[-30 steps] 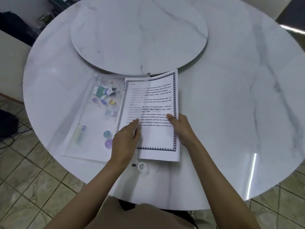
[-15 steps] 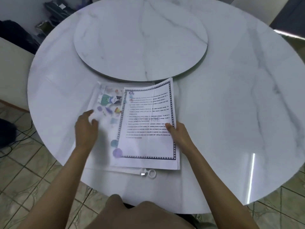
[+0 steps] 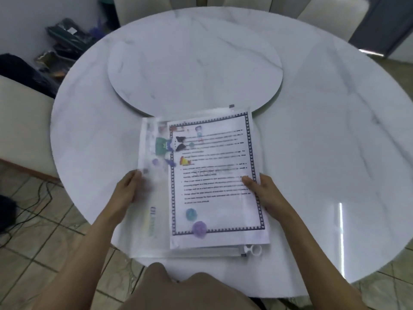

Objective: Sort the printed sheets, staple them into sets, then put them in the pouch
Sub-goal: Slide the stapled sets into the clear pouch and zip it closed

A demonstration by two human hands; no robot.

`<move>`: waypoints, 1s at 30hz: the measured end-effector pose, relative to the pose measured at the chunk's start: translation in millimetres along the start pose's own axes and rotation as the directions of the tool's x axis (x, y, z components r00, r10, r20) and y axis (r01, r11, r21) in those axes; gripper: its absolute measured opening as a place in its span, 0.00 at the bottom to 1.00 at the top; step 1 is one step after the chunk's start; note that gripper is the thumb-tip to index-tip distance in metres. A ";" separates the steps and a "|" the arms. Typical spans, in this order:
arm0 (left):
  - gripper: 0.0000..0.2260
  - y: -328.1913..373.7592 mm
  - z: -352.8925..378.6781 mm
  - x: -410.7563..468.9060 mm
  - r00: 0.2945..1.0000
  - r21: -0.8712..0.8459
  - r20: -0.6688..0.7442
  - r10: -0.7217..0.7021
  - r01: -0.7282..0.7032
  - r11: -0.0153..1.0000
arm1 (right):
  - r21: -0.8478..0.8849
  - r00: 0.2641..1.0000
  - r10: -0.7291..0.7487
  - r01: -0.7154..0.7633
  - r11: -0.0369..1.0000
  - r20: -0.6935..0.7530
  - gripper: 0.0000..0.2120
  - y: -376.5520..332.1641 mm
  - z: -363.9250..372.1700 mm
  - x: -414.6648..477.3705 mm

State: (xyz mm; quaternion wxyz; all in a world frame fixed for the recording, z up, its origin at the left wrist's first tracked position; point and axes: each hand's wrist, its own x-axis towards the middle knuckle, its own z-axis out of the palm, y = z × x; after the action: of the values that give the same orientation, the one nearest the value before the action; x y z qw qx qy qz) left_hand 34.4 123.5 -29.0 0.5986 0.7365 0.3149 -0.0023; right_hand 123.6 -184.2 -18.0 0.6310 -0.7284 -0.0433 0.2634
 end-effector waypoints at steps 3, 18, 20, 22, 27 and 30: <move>0.09 1.3 -0.2 -3.0 0.996 -0.139 0.061 0.065 -0.056 0.989 | -0.003 1.000 -0.028 0.028 1.000 0.006 0.11 -14.9 19.5 -2.8; 0.05 24.6 -26.8 -0.4 0.972 -0.364 -0.014 0.236 -0.224 0.904 | 0.020 0.977 -0.020 0.016 1.000 0.213 0.09 -77.4 71.8 -13.2; 0.05 23.8 -29.3 -1.1 0.973 -0.374 -0.023 0.231 -0.223 0.900 | 0.023 0.971 -0.003 -0.003 1.000 0.239 0.09 -78.1 75.3 -11.8; 0.05 22.6 -31.7 -1.6 0.975 -0.375 -0.031 0.222 -0.217 0.901 | 0.020 0.967 0.018 -0.024 1.000 0.255 0.09 -75.3 77.4 -9.3; 0.09 18.3 -26.5 0.2 0.984 -0.306 -0.060 0.169 -0.179 0.935 | -0.185 0.994 0.042 -0.023 0.982 0.101 0.11 -52.9 63.7 -1.0; 0.10 7.8 -18.5 3.0 0.991 -0.240 -0.057 0.123 -0.133 0.961 | -0.141 0.997 0.055 -0.061 0.988 -0.049 0.09 -34.6 48.9 0.0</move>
State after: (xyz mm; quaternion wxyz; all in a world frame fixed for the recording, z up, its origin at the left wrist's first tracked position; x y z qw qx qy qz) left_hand 33.5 140.6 -18.1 0.6768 0.6762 0.2768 0.0904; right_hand 111.4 -133.4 11.4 0.5705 -0.7782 -0.0265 0.2613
